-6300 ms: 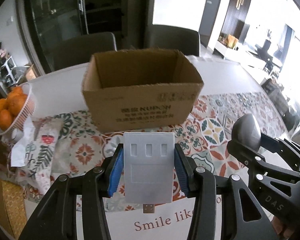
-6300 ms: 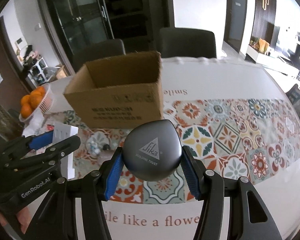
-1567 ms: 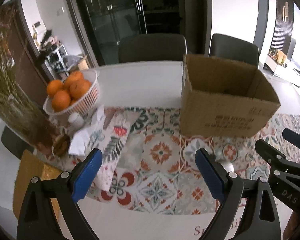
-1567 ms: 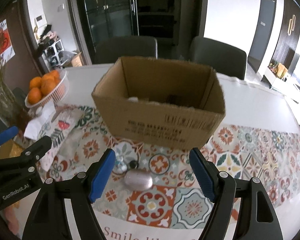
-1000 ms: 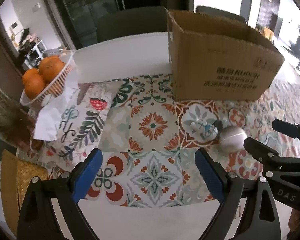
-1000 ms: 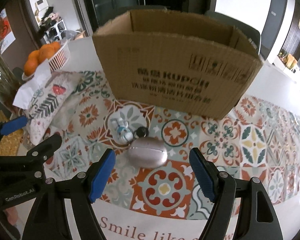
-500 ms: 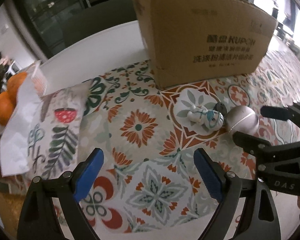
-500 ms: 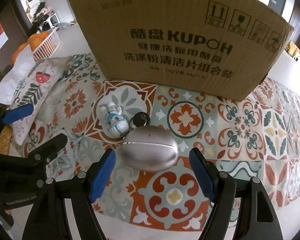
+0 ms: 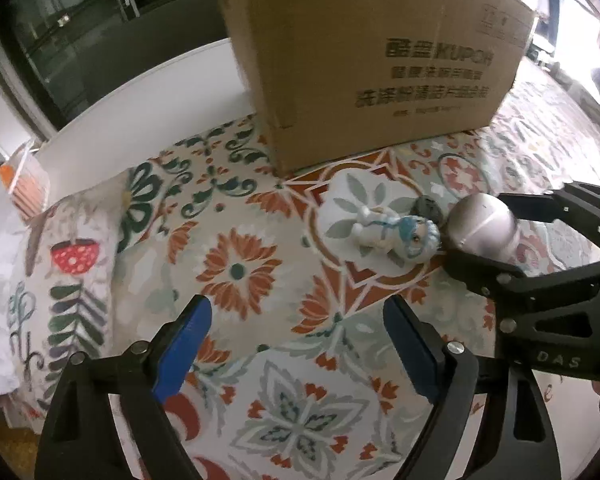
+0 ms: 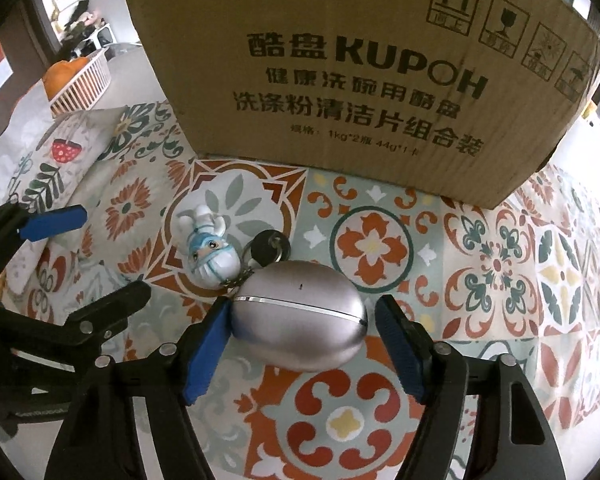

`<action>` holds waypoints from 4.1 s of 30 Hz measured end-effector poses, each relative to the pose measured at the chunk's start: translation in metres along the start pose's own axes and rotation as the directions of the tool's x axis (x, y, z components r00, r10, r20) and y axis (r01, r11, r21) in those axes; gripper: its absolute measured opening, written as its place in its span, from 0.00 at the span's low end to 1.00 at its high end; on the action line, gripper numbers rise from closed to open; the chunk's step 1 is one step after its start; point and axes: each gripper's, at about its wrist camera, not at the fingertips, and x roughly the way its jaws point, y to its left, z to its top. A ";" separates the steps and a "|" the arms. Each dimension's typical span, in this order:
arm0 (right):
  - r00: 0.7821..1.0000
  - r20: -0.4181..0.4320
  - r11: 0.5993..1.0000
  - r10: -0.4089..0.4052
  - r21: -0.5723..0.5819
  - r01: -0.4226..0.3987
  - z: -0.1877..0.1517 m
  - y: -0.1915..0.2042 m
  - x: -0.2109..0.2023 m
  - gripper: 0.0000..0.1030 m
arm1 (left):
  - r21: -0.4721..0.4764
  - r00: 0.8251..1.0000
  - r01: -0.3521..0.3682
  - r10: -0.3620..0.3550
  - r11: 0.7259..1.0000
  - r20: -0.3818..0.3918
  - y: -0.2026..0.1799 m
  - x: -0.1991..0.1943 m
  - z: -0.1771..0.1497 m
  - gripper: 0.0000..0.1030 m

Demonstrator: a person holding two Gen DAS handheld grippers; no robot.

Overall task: Organize rigid objects
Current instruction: 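Close right tool on silver egg-shaped device, then close left tool on white-and-blue figurine while right tool holds silver device, then carry figurine in left tool and silver device in right tool over the box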

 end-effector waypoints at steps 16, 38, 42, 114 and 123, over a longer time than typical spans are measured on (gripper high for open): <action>0.996 0.039 0.992 -0.079 0.107 0.074 -0.019 -0.045 -0.022 0.64 | 0.132 0.993 0.111 -0.115 0.985 0.026 -0.036 0.012 0.029 0.84; 0.997 0.033 0.984 -0.072 0.165 0.065 -0.019 -0.065 -0.034 0.64 | 0.009 0.988 0.151 -0.151 0.989 0.039 -0.028 0.011 0.033 0.53; 0.996 0.041 0.984 -0.076 0.166 0.068 -0.019 -0.058 -0.041 0.64 | -0.052 0.993 0.111 -0.109 0.992 0.049 -0.023 0.002 0.027 0.53; 0.884 0.466 0.998 -0.044 0.062 0.017 0.093 -0.085 -0.257 0.64 | -0.321 0.920 -0.033 0.154 0.946 0.359 -0.019 -0.231 0.139 0.53; 0.886 0.461 0.997 -0.050 0.080 0.014 0.117 -0.092 -0.253 0.64 | -0.300 0.919 -0.019 0.134 0.954 0.370 -0.012 -0.225 0.173 0.53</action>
